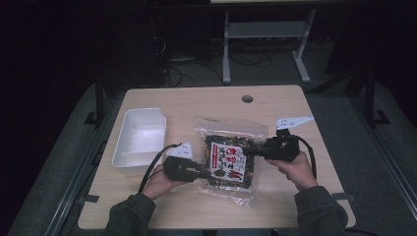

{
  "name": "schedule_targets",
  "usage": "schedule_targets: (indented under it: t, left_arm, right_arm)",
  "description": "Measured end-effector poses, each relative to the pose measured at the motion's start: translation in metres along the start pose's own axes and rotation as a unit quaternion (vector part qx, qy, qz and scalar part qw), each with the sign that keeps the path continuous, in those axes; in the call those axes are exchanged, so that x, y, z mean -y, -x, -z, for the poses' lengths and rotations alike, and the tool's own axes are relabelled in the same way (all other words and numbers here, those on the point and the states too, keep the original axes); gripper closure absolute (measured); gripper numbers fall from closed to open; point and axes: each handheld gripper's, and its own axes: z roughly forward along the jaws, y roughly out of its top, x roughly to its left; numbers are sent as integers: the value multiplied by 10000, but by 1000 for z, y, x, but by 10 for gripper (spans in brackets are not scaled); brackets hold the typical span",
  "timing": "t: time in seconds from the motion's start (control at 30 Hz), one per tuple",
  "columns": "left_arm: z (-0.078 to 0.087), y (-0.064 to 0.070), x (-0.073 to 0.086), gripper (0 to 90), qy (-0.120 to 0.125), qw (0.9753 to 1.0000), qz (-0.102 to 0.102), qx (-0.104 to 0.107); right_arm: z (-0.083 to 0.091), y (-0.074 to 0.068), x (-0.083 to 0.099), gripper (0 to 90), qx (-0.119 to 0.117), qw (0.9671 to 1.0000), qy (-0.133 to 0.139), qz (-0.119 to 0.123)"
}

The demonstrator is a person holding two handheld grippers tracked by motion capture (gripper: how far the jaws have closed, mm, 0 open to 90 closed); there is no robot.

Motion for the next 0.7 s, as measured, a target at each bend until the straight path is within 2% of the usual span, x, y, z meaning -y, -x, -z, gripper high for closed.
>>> schedule_targets:
  t: [0.4, 0.5, 0.7]
  left_arm:
    - [18, 7, 6, 584, 45, 9995, -3, -309]
    - [23, 9, 10, 562, -9, 9992, -26, -389]
    - [33, 15, 18, 539, -98, 9986, -90, -509]
  right_arm:
    - [-3, -15, -14, 755, 70, 9999, -21, 98]
    - [-2, -17, -17, 755, 112, 9999, -30, 116]
    - [0, -20, -25, 757, 298, 9995, -24, 129]
